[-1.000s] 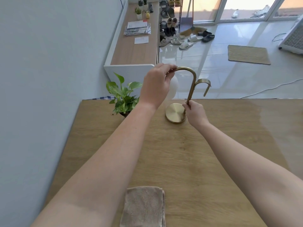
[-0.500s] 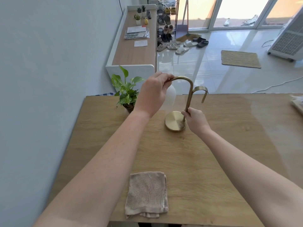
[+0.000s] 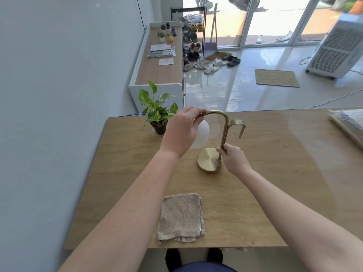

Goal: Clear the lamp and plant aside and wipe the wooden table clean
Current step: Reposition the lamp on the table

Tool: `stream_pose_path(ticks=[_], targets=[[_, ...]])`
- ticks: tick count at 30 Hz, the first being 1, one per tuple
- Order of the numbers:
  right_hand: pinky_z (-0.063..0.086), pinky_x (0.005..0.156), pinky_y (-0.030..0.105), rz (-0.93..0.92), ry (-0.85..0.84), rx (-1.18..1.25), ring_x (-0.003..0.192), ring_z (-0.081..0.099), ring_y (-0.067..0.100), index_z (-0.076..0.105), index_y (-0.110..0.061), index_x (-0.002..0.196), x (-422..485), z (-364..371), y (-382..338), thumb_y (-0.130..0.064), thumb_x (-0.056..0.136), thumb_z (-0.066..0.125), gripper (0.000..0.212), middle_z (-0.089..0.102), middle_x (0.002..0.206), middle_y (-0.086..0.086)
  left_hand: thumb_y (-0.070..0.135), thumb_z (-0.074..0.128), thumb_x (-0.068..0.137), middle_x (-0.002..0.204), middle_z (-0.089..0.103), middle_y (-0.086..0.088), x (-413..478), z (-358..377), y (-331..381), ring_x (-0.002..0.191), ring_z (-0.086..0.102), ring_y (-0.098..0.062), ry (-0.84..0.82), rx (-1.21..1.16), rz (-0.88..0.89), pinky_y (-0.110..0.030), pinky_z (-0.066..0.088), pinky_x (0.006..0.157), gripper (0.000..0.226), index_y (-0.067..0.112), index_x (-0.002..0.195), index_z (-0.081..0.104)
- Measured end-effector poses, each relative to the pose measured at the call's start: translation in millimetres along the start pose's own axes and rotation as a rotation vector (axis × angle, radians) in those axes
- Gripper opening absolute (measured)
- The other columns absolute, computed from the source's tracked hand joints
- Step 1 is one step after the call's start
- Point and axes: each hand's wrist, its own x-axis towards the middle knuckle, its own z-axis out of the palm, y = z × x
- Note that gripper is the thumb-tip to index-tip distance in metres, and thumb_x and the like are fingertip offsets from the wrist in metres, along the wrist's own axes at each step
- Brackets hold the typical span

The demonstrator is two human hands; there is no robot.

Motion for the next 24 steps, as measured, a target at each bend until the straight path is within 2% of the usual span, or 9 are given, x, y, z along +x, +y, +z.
stream_pose_path(ticks=[4, 7, 16, 21, 24], targets=[[0.045, 0.068, 0.041, 0.003, 0.010, 0.009, 0.076, 0.061, 0.028, 0.057, -0.008, 0.078, -13, 0, 2, -0.030, 0.109, 0.058, 0.038, 0.066, 0.078, 0.004, 0.016, 0.066, 0.105, 0.113, 0.075, 0.003, -7, -1, 5, 0.102, 0.071, -0.015, 0.000, -0.012, -0.002, -0.041, 0.059, 0.092, 0.023, 0.014, 0.126, 0.075], [0.051, 0.074, 0.043, 0.008, 0.022, 0.013, 0.080, 0.064, 0.028, 0.063, -0.005, 0.085, -21, -1, 6, -0.030, 0.109, 0.058, 0.036, 0.069, 0.082, 0.006, 0.016, 0.066, 0.105, 0.113, 0.075, 0.004, -13, 0, 10, 0.104, 0.070, -0.014, -0.001, -0.021, -0.007, -0.039, 0.058, 0.095, 0.023, 0.015, 0.126, 0.075], [0.054, 0.081, 0.044, 0.027, 0.032, 0.022, 0.087, 0.067, 0.027, 0.071, -0.005, 0.097, -29, 0, 19, -0.031, 0.109, 0.057, 0.031, 0.073, 0.091, 0.005, 0.014, 0.067, 0.105, 0.116, 0.075, 0.004, -23, 5, 20, 0.108, 0.066, -0.010, -0.034, -0.032, 0.013, -0.013, 0.046, 0.099, 0.023, 0.014, 0.126, 0.076], [0.050, 0.076, 0.040, 0.051, 0.020, 0.042, 0.087, 0.067, 0.024, 0.073, -0.010, 0.100, -30, 0, 22, -0.031, 0.109, 0.058, 0.028, 0.073, 0.091, 0.001, 0.015, 0.068, 0.104, 0.116, 0.076, 0.005, -23, 9, 22, 0.109, 0.069, -0.010, -0.049, -0.067, 0.010, -0.025, 0.053, 0.099, 0.026, 0.016, 0.129, 0.077], [0.053, 0.080, 0.042, 0.053, 0.007, 0.039, 0.088, 0.067, 0.023, 0.073, -0.011, 0.100, -29, 0, 23, -0.032, 0.109, 0.058, 0.027, 0.073, 0.091, 0.000, 0.015, 0.068, 0.104, 0.117, 0.076, 0.005, -22, 9, 22, 0.111, 0.068, -0.009, -0.064, -0.083, -0.012, -0.029, 0.053, 0.101, 0.027, 0.017, 0.130, 0.076]])
